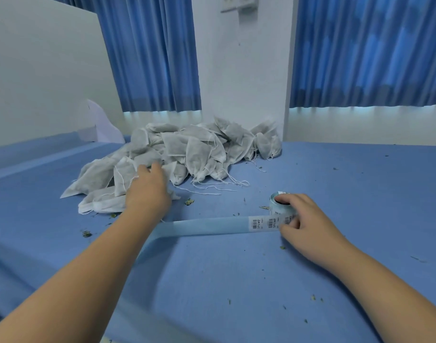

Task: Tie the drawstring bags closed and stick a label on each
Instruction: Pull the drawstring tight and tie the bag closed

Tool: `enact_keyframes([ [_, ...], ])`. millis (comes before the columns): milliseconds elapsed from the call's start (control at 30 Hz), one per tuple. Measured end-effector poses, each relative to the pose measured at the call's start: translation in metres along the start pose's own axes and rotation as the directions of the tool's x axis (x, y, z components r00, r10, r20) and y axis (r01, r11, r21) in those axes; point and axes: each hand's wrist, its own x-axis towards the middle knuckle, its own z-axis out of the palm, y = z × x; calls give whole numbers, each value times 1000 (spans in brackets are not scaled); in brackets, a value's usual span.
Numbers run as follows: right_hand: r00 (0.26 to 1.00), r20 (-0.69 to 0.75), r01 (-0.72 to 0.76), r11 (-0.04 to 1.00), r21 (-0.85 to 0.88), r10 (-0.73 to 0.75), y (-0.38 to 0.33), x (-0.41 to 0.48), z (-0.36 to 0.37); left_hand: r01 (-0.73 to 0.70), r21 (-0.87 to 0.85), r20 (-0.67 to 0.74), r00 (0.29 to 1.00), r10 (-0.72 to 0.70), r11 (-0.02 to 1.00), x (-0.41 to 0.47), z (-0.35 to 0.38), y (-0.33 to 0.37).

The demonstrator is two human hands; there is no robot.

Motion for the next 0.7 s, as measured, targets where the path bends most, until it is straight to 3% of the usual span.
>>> enact_keyframes([
  [67, 1000, -10, 4, 1000, 2, -4, -1, 0, -1, -103, -158, -98, 991, 88, 982, 0, -7, 12],
  [167, 999, -41, 11, 1000, 4, -11, -5, -2, -2, -233, -480, -221, 965, 140, 846, -4, -21, 40],
  [233, 995, -99, 28, 999, 40, -24, -7, -3, -4, -248, -701, -221, 967, 126, 668, -14, -30, 64],
  [333, 981, -196, 31, 989, 143, -2, -11, -5, -9, -129, -918, -76, 985, 152, 375, -32, -35, 101],
  [400, 973, -229, 24, 965, 260, 38, -15, -6, -16, -18, -979, 21, 982, 185, 205, -43, -34, 126],
  [467, 968, -236, 13, 919, 393, 87, -18, -9, -27, 79, -992, 100, 967, 233, 99, -55, -33, 150],
  [567, 958, -211, -36, 811, 583, 193, -14, -15, -48, 169, -986, 161, 943, 292, 0, -70, -26, 183],
  [700, 970, -8, -141, 590, 795, 242, -1, -25, -84, 222, -974, 196, 919, 341, -37, -89, -7, 230],
])
